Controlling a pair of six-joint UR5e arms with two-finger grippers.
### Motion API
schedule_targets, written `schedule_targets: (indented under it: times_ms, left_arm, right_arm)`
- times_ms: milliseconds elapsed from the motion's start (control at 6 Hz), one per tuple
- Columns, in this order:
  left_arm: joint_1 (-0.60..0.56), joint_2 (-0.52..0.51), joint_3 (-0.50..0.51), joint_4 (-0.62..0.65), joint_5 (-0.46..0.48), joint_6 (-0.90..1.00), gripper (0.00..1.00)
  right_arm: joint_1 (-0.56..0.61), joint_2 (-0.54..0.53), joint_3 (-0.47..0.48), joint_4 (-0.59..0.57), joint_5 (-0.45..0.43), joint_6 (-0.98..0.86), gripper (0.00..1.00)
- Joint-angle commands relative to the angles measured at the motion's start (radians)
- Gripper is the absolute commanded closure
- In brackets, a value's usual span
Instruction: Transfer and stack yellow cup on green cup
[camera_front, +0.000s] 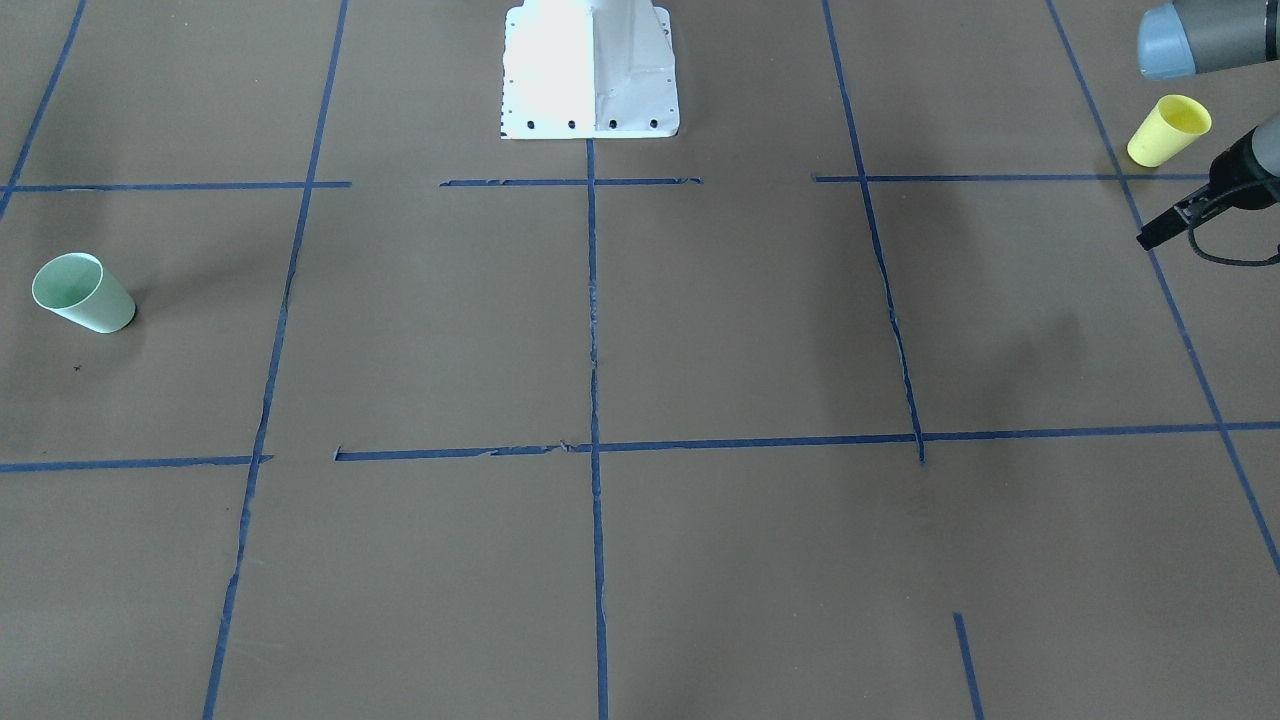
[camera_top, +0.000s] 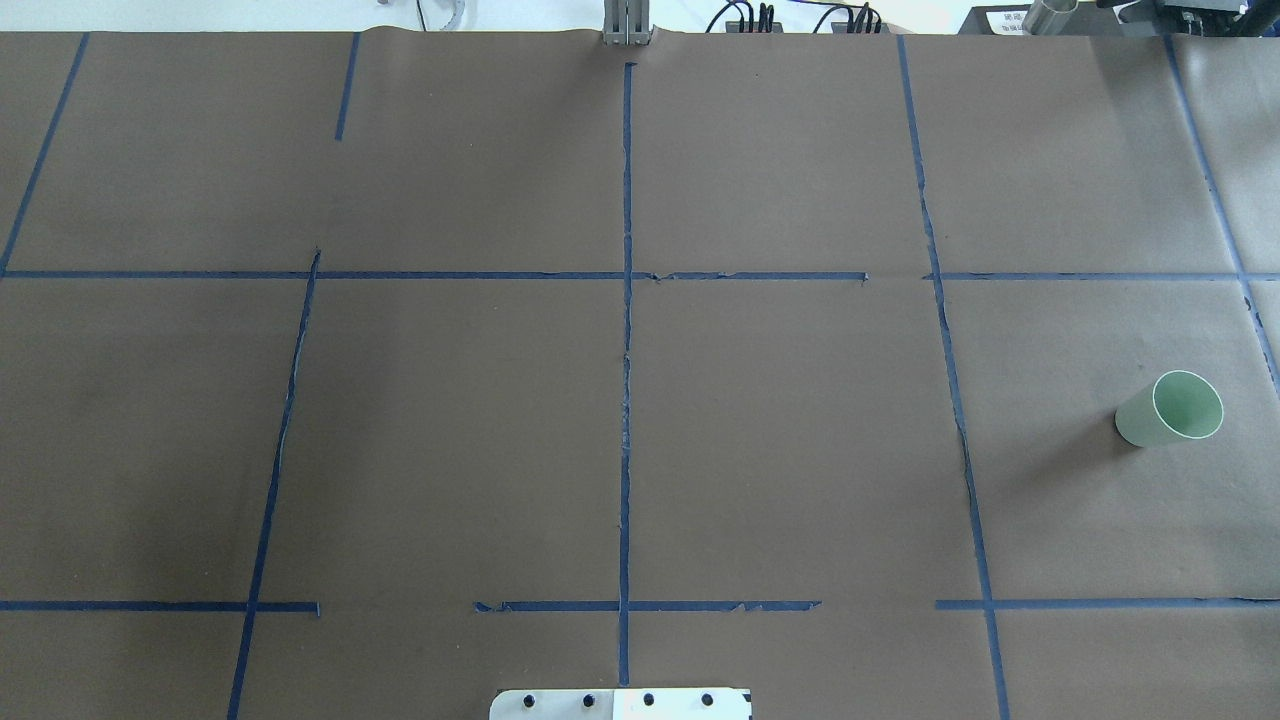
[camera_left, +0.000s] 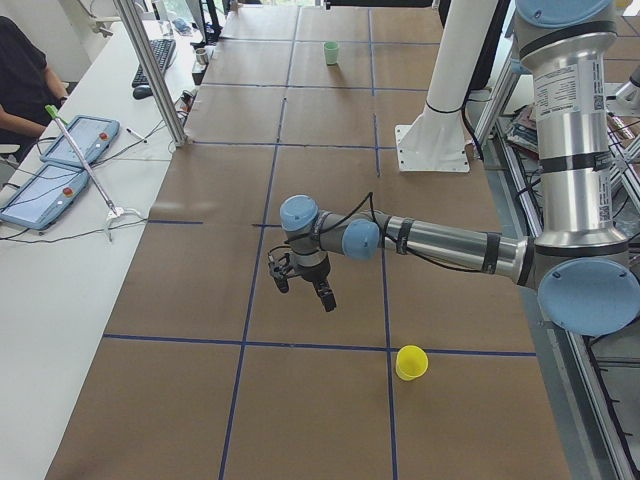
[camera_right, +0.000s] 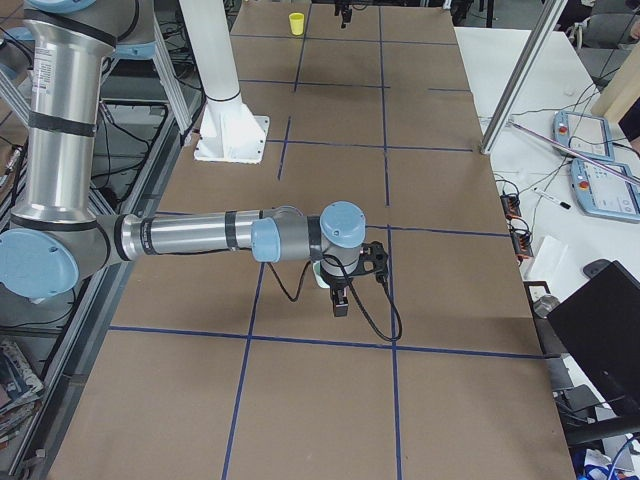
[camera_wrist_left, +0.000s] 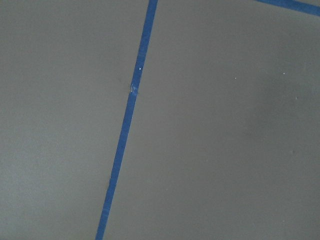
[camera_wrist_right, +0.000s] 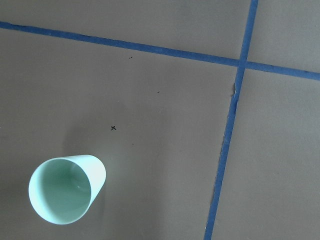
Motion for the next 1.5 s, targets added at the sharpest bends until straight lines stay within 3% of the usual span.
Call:
schedule_targets:
  times_ms: [0,167,333,667,1000,1167,1333]
  left_arm:
    - [0.121,-0.003,-0.022,-0.003,0.166,-0.327,0.0]
    - [0.251,-0.008,-0.036,0.004,0.339,-0.556,0.0]
    - [0.319,-0.006,-0.035,0.022,0.45,-0.719,0.0]
    - [0.447,-0.014,-0.041,0.342,0.63,-1.066,0.0]
    - [0.472,-0.023,-0.075,0.633,0.626,-1.209,0.0]
    - [0.475,-0.018,-0.058,0.684,0.588,-1.339,0.0]
    - [0.519,-0.017,-0.049,0.732,0.582,-1.653,0.0]
  right_arm:
    - [0.0,-0.001,0.002,0.006,0.002,-0.004,0.0]
    - [-0.002,0.0,-0.001,0.006,0.0,-0.006,0.0]
    - [0.0,0.007,0.002,0.007,0.0,-0.006,0.0]
    - [0.0,0.011,-0.003,0.006,-0.006,0.0,0.0]
    - [0.0,0.017,0.025,0.006,-0.012,-0.001,0.0]
    - [0.0,0.016,0.027,0.007,-0.012,-0.006,0.0]
    - [-0.002,0.01,0.033,0.006,-0.011,-0.01,0.0]
